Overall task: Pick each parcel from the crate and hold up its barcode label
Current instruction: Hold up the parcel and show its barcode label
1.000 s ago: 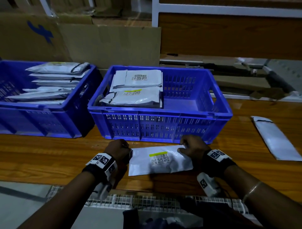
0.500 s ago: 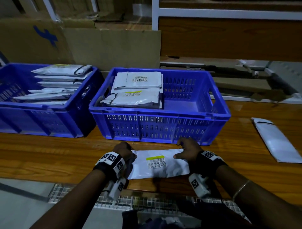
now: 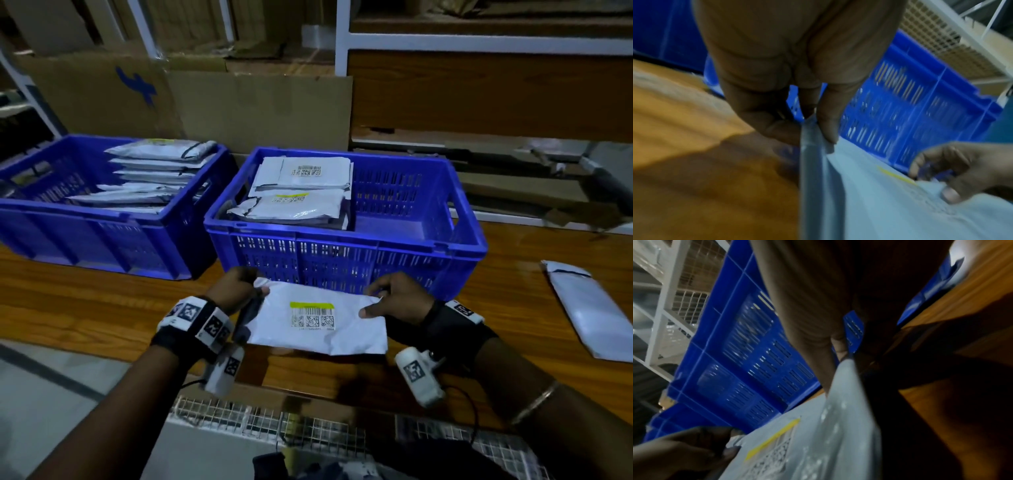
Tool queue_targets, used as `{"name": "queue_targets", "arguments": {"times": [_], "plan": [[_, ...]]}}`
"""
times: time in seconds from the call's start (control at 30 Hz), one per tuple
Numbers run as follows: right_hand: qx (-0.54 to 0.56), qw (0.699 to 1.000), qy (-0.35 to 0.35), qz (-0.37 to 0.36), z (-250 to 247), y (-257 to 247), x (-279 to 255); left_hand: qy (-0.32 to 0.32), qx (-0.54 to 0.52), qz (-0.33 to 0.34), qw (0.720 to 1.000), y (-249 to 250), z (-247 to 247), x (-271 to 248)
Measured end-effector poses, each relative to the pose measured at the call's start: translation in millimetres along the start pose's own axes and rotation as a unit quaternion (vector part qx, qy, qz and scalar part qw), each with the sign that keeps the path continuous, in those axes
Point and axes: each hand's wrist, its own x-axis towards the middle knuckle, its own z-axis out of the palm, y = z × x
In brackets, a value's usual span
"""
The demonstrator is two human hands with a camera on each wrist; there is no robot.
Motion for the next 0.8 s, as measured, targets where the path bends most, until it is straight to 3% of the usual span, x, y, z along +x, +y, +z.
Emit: {"name": "queue_targets", "arguments": {"times": [0.23,0.37,0.8], "plan": [[0.002,0.994,0.016,-0.105,-43.5,-70.7,-10.4,0.015,-0.135,0.027,0.99,36.9,-67.7,-27.7],[0.046,0.988,0.023,-0.144,-70.9,-110.2,-2.4,0.04,-0.165,0.058,0.984,58.2,-103.6,-11.0],[0.067,0.98,0.149,-0.115,-125.0,-178.9,111.9,0.039,0.023,0.098,0.994,134.7,-180.1,140.5]]}}
